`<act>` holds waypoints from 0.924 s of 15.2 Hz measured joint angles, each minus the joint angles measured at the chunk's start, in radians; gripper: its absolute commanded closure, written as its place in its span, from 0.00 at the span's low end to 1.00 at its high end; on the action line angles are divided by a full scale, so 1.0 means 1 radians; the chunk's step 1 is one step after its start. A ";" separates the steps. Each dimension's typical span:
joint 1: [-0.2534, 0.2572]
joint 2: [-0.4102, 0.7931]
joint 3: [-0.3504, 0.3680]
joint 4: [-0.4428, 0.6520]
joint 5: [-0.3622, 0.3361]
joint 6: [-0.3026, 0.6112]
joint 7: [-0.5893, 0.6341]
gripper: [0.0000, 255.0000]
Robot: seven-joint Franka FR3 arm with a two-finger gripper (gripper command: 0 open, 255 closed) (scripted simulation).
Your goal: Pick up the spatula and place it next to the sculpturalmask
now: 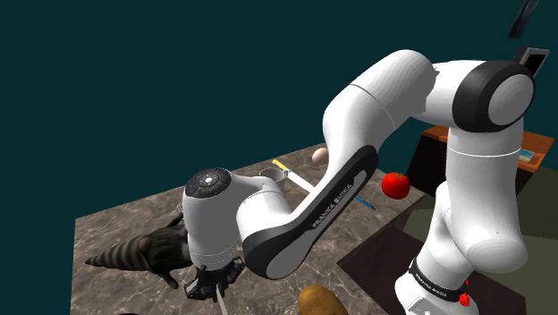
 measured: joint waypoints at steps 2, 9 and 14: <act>0.001 0.000 -0.001 -0.002 -0.001 0.002 0.002 1.00; 0.002 0.002 0.002 -0.005 0.002 0.000 -0.001 0.00; -0.008 -0.038 0.018 0.011 0.035 -0.050 -0.024 0.00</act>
